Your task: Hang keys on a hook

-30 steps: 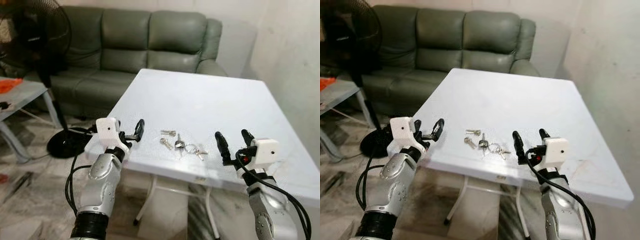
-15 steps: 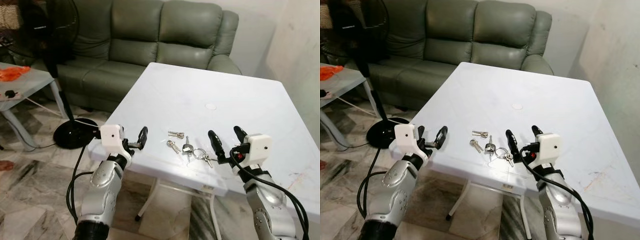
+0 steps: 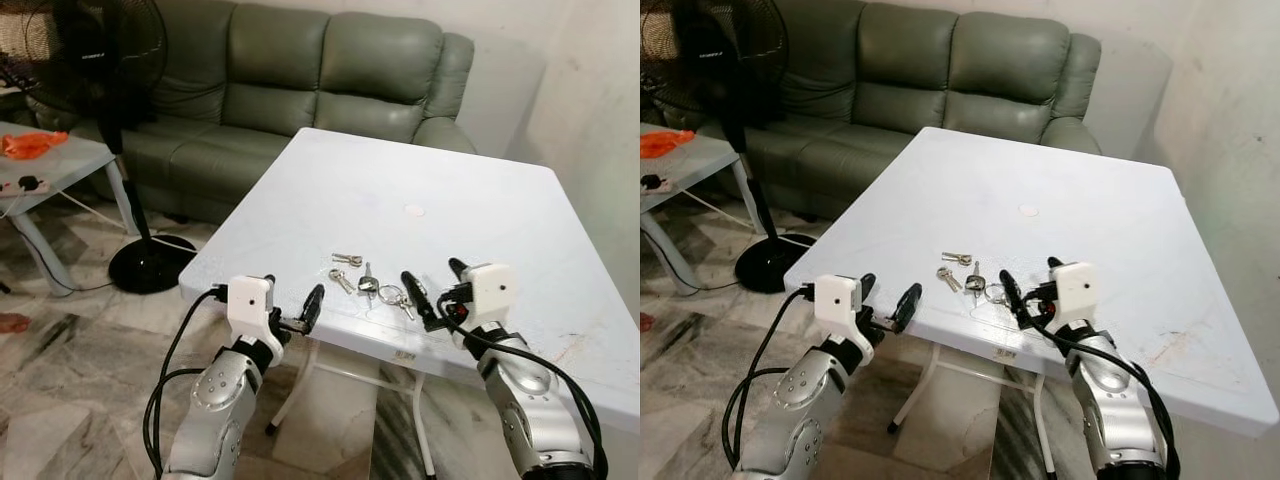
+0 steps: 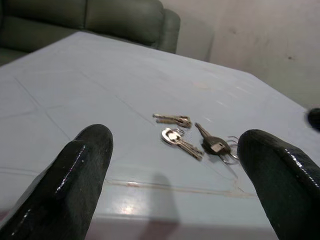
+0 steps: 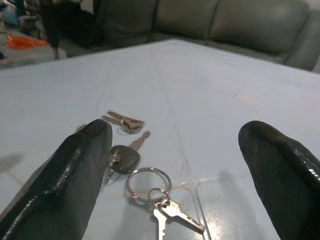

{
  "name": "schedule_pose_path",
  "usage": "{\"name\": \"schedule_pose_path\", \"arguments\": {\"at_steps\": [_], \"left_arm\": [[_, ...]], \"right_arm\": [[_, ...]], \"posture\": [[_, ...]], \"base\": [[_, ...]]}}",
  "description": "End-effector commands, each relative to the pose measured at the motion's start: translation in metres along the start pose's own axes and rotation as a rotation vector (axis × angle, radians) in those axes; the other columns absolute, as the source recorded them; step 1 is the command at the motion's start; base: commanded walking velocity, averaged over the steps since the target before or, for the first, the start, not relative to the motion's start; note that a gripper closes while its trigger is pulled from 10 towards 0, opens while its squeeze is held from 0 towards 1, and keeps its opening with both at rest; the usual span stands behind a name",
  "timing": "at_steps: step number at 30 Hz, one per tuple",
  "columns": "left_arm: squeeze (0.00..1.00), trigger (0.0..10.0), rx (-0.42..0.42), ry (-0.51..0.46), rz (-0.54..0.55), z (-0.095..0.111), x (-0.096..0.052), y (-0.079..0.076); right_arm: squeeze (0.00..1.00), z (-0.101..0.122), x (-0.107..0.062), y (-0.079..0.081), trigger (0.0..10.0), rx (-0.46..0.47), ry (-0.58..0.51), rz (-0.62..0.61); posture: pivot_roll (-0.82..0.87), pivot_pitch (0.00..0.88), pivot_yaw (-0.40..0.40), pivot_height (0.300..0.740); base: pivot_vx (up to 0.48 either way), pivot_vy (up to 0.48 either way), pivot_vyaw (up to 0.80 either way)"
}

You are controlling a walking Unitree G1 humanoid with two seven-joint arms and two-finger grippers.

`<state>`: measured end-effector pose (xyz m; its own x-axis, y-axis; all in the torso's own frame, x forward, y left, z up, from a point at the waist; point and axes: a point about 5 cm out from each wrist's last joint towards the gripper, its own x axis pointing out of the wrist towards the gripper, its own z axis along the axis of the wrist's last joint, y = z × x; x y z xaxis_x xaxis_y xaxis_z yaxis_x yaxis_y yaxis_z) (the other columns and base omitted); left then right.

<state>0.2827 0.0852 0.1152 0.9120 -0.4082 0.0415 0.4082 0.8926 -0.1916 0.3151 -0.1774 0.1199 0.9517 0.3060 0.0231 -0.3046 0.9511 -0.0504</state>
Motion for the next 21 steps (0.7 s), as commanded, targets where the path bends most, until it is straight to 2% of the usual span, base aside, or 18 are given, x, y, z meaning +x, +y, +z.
{"name": "schedule_pose_path", "arguments": {"at_steps": [1, 13, 21], "left_arm": [[0.00, 10.0, 0.007, -0.004, -0.016, 0.003, -0.001, -0.008], [0.00, 10.0, 0.002, 0.029, -0.014, 0.003, -0.014, -0.017], [0.00, 10.0, -0.009, 0.050, 0.002, 0.003, -0.021, -0.019]], "right_arm": [[0.00, 0.003, 0.007, 0.000, 10.0, -0.001, 0.013, 0.005], [0.00, 0.009, 0.035, 0.015, 10.0, -0.004, 0.039, 0.098], [0.00, 0.006, 0.037, 0.034, 10.0, 0.018, 0.045, 0.215]], "posture": [[0.03, 0.110, -0.081, 0.740], [0.04, 0.194, -0.084, 0.740], [0.05, 0.227, -0.093, 0.740]], "base": [[0.000, 0.000, 0.00], [0.000, 0.000, 0.00], [0.000, 0.000, 0.00]]}}
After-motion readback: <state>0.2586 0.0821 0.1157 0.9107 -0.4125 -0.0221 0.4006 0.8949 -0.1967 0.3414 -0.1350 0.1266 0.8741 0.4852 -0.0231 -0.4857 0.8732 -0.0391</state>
